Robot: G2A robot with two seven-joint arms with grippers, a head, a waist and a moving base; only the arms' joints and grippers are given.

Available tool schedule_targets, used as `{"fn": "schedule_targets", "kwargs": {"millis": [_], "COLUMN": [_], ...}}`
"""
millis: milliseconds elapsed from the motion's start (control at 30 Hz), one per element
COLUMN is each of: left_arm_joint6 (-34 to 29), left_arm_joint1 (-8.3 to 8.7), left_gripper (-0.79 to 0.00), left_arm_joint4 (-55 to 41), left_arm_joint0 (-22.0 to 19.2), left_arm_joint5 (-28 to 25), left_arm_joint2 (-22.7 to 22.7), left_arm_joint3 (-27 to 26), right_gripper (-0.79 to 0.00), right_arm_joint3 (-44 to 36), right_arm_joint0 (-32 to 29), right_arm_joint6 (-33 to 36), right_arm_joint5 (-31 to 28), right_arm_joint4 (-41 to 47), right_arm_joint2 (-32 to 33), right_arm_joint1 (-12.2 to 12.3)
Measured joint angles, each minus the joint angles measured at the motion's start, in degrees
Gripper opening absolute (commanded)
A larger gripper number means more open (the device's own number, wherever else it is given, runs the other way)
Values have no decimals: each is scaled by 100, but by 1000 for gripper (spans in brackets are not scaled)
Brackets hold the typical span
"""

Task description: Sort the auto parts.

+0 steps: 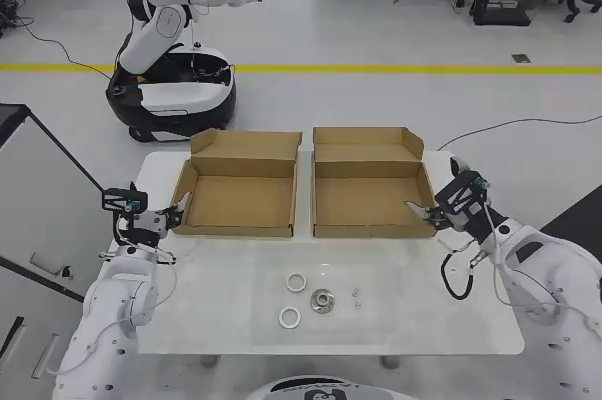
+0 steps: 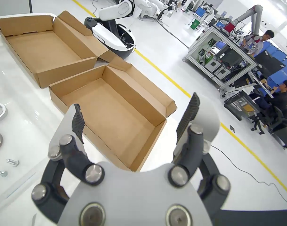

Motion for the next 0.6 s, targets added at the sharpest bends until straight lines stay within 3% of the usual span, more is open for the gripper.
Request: {"fn": "schedule_targets", "kwargs": {"millis": [233,367,600], "left_arm_joint6": [0,0,0], "left_arm_joint1": [0,0,0], "left_gripper": [0,0,0], "left_arm_joint4": [0,0,0], "left_arm_joint0": [0,0,0], "left_arm_joint5": [0,0,0], "left_arm_joint2": [0,0,0], "left_arm_joint3": [0,0,0], "right_gripper": [0,0,0], "right_arm_joint3": [-547,-899,-1233], "right_arm_joint0": [255,508,1203], "right_arm_joint6": [595,1432,3603], "right_arm_joint5": [-575,-876,-1104], "right_arm_joint4": [481,1287,3146], "right_arm_joint2": [236,337,94], "right_arm_joint1": [74,141,358]}}
